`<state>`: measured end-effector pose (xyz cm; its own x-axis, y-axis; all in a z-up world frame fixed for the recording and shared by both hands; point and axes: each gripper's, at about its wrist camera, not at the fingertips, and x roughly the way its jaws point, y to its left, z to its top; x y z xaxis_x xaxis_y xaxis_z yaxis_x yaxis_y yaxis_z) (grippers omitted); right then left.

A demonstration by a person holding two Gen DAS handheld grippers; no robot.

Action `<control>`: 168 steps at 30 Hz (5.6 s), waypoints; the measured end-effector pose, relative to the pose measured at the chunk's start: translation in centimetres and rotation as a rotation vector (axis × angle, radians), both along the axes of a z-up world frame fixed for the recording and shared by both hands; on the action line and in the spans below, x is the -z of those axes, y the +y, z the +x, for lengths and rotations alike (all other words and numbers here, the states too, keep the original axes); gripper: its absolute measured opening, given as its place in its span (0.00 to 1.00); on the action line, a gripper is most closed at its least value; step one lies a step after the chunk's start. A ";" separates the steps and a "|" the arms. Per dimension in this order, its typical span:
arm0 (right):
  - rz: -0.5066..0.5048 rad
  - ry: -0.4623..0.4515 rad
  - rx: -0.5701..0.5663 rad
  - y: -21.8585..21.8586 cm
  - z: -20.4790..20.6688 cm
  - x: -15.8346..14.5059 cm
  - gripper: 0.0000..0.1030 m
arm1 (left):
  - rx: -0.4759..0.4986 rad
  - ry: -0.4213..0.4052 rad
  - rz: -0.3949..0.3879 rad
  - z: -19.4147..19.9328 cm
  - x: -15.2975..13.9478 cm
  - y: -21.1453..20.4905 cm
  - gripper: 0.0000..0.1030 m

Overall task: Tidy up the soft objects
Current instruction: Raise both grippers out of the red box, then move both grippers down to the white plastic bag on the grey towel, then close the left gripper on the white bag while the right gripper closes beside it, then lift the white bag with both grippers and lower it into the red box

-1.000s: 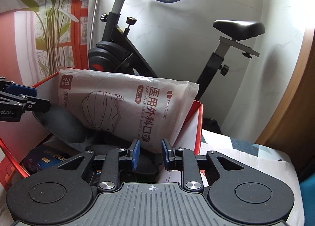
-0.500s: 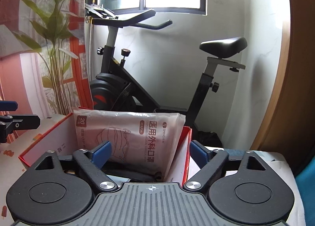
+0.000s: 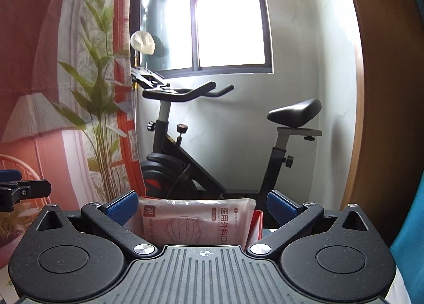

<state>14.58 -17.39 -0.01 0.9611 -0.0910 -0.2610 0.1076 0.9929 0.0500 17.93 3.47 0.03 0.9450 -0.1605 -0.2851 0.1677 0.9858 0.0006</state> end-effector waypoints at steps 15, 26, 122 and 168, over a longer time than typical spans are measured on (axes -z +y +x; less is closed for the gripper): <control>-0.032 -0.075 0.009 4.0 -9.6 -1.5 1.00 | -0.062 -0.097 -0.012 -10.0 -2.1 0.1 1.00; -0.070 -0.078 0.011 5.8 -12.4 -0.1 1.00 | -0.089 -0.095 0.000 -12.1 -1.0 0.7 1.00; 0.025 0.472 -0.343 5.3 1.1 19.6 0.12 | 0.297 0.687 -0.276 5.1 21.4 0.6 0.31; 0.021 0.334 -0.155 2.5 16.6 13.9 0.03 | 0.188 0.417 -0.005 18.4 12.4 -2.5 0.06</control>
<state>31.20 -14.92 -13.93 0.8248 0.0573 -0.5626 -0.0301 0.9979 0.0576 36.34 0.97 -12.35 0.7042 -0.3205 -0.6335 0.3282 0.9382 -0.1099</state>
